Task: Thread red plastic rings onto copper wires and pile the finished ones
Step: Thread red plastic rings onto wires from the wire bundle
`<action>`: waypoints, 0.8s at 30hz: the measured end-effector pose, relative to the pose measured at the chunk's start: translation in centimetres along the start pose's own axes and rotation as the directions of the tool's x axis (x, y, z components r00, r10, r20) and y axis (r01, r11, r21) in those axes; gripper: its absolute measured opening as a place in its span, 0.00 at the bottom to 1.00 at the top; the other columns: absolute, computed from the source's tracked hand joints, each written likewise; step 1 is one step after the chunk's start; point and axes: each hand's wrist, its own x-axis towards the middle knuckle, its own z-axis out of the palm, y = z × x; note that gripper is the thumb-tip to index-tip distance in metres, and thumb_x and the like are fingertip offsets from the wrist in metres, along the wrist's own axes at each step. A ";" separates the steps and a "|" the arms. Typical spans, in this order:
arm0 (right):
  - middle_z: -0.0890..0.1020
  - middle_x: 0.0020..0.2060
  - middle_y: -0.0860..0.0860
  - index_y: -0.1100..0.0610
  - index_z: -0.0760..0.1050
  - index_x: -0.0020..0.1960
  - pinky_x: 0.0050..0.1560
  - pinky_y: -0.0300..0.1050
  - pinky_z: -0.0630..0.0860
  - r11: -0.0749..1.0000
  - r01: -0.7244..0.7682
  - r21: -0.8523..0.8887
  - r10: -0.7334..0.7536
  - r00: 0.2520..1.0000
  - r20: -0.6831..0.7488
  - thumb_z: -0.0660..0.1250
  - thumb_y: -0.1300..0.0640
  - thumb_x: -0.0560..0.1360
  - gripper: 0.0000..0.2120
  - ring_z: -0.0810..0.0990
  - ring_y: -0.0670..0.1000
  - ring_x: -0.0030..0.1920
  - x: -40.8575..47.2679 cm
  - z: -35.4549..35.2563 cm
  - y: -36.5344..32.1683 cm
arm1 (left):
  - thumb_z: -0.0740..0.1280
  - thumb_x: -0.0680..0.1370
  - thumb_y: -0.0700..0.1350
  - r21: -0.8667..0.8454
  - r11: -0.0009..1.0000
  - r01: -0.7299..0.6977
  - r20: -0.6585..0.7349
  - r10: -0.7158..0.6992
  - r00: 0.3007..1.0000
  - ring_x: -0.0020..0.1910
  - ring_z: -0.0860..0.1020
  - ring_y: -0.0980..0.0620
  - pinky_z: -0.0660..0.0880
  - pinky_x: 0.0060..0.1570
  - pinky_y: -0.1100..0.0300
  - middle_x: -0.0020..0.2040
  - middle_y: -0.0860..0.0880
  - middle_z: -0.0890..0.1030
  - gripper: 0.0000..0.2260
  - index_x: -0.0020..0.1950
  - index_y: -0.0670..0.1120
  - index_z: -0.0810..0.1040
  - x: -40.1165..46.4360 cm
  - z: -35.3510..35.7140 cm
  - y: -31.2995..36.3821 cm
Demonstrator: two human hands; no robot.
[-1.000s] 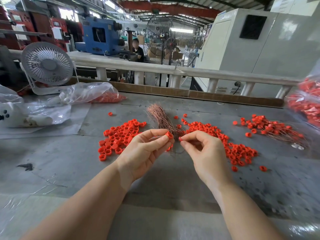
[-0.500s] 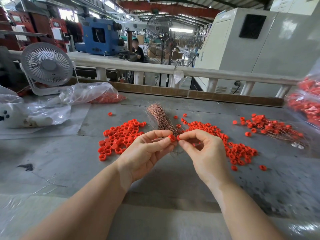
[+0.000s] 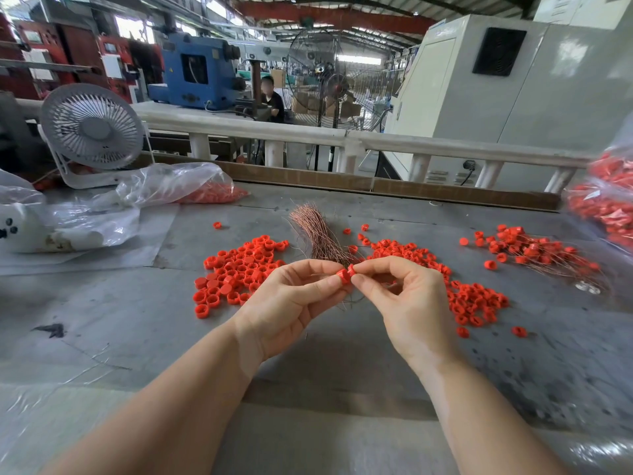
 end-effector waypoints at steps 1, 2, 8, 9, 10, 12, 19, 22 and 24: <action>0.83 0.35 0.40 0.45 0.79 0.37 0.37 0.31 0.72 1.000 0.004 -0.010 -0.004 1.000 -0.006 0.73 0.63 0.69 0.12 0.79 0.40 0.36 0.0 0.0 0.1 | 0.67 0.65 0.33 -0.003 1.000 -0.001 -0.006 0.001 1.000 0.39 0.83 0.50 0.80 0.39 0.64 0.39 0.42 0.83 0.06 0.38 0.40 0.82 0.0 0.0 0.0; 0.82 0.33 0.41 0.46 0.79 0.37 0.37 0.30 0.71 1.000 0.001 -0.021 -0.001 1.000 -0.014 0.73 0.63 0.69 0.12 0.78 0.40 0.35 0.1 0.0 0.3 | 0.67 0.65 0.33 -0.008 1.000 -0.004 -0.015 0.004 1.000 0.39 0.83 0.50 0.79 0.38 0.65 0.38 0.42 0.83 0.06 0.38 0.39 0.82 0.0 0.0 0.1; 0.81 0.34 0.46 0.50 0.78 0.37 0.40 0.42 0.73 0.860 -0.173 -0.481 0.242 0.967 0.083 0.72 0.59 0.71 0.07 0.79 0.48 0.38 0.0 -0.1 1.7 | 0.67 0.65 0.34 -0.051 0.998 -0.030 -0.092 0.026 0.995 0.36 0.83 0.53 0.79 0.36 0.67 0.35 0.44 0.83 0.06 0.35 0.41 0.83 0.1 0.0 0.4; 0.81 0.34 0.46 0.50 0.78 0.37 0.38 0.42 0.72 0.796 -0.165 -0.582 0.284 0.952 0.119 0.71 0.57 0.71 0.06 0.79 0.49 0.40 -0.2 -0.1 1.7 | 0.67 0.65 0.34 -0.056 0.998 -0.030 -0.094 0.025 0.995 0.36 0.83 0.54 0.78 0.35 0.67 0.35 0.44 0.83 0.06 0.35 0.41 0.83 0.1 0.0 0.4; 0.81 0.36 0.46 0.49 0.78 0.37 0.38 0.41 0.70 0.750 -0.148 -0.645 0.307 0.941 0.140 0.72 0.56 0.71 0.05 0.79 0.49 0.41 -0.3 0.0 1.6 | 0.67 0.65 0.34 -0.061 0.998 -0.028 -0.095 0.022 0.995 0.36 0.83 0.53 0.78 0.35 0.67 0.35 0.44 0.83 0.06 0.35 0.41 0.83 0.0 0.0 0.4; 0.81 0.40 0.46 0.49 0.80 0.39 0.40 0.41 0.69 0.706 -0.106 -0.700 0.295 0.943 0.155 0.72 0.55 0.71 0.03 0.77 0.49 0.45 -0.4 0.0 1.6 | 0.67 0.65 0.33 -0.070 0.997 -0.021 -0.092 0.015 0.996 0.36 0.83 0.53 0.79 0.36 0.66 0.36 0.44 0.83 0.07 0.36 0.41 0.84 -0.1 0.1 0.4; 0.81 0.31 0.44 0.50 0.81 0.43 0.32 0.30 0.70 0.978 -0.189 -0.088 0.200 0.970 0.137 0.66 0.61 0.76 0.09 0.75 0.39 0.29 0.1 -0.1 0.8 | 0.66 0.65 0.34 -0.068 0.998 0.003 -0.067 -0.007 0.998 0.37 0.83 0.52 0.79 0.37 0.66 0.37 0.43 0.84 0.08 0.36 0.41 0.85 -0.2 0.2 0.5; 0.83 0.31 0.44 0.52 0.81 0.48 0.31 0.32 0.72 0.954 -0.277 0.115 0.243 0.939 0.243 0.63 0.64 0.77 0.11 0.77 0.39 0.29 0.0 0.1 0.5 | 0.66 0.65 0.34 -0.066 0.998 0.014 -0.044 -0.017 0.999 0.38 0.84 0.51 0.79 0.37 0.67 0.38 0.42 0.84 0.08 0.37 0.41 0.84 -0.2 0.2 0.5; 0.84 0.33 0.46 0.50 0.80 0.47 0.32 0.34 0.73 0.945 -0.289 0.152 0.242 0.933 0.267 0.63 0.64 0.77 0.11 0.78 0.41 0.30 0.0 0.2 0.4 | 0.66 0.65 0.34 -0.060 0.998 0.026 -0.034 -0.028 0.999 0.38 0.83 0.52 0.79 0.37 0.67 0.38 0.42 0.84 0.08 0.38 0.41 0.84 -0.3 0.2 0.6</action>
